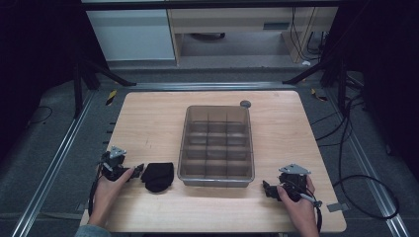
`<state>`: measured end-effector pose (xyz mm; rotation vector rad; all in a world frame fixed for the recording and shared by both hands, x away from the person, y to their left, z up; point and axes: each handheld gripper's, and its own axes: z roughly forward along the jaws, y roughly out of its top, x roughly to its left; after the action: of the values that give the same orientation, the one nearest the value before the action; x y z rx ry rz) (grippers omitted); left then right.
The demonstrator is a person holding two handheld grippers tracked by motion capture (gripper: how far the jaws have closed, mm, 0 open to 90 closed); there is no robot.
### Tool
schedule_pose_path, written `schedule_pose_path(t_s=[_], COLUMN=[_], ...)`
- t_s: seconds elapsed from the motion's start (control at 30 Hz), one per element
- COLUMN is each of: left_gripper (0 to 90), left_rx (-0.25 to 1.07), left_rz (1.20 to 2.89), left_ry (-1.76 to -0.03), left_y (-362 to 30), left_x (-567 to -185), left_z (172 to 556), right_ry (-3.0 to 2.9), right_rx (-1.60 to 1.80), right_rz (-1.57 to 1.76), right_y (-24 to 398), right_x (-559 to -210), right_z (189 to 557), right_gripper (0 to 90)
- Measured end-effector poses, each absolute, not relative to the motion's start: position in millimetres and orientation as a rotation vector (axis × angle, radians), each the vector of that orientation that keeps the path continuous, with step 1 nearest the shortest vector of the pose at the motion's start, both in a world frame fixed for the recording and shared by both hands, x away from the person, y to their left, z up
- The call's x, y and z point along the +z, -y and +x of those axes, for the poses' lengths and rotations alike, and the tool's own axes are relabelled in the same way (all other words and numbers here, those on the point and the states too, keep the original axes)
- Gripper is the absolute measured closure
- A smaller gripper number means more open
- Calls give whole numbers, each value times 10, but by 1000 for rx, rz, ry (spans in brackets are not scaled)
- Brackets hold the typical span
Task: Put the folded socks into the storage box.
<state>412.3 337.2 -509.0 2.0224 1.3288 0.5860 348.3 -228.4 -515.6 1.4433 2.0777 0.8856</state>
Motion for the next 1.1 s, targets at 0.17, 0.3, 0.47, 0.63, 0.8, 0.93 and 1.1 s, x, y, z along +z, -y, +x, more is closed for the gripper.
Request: schedule_pose_path(t_s=[0.17,0.3,0.47,0.63,0.8,0.93,1.1], left_gripper=[2,2,15,33,33,32,33], left_rx=[582,579,596,655,694,704,651], left_rz=[2042,2044,2056,2076,2099,2124,2120], left_ry=[-1311,-1307,-1286,-1243,-1172,-1109,-1046], left_y=[-3368,-3372,-3373,-3367,-3372,-3400,-3432], left_x=[-5092,-5092,-5081,-5000,-4870,-4780,-4671], left_z=[4124,4119,4092,4001,3918,3841,3758], right_ry=[-2078,-2079,-2079,-2078,-2079,-2078,-2078], right_rx=[885,885,885,884,886,885,885], right_rz=[1442,1442,1442,1442,1442,1442,1442], right_y=[2284,2284,2284,2283,2284,2284,2283], right_x=[-5156,-5157,-5157,-5157,-5157,-5157,-5156], right_z=[3482,3482,3482,3482,3482,3482,3482], right_gripper=[7,7,6,6,6,6,6])
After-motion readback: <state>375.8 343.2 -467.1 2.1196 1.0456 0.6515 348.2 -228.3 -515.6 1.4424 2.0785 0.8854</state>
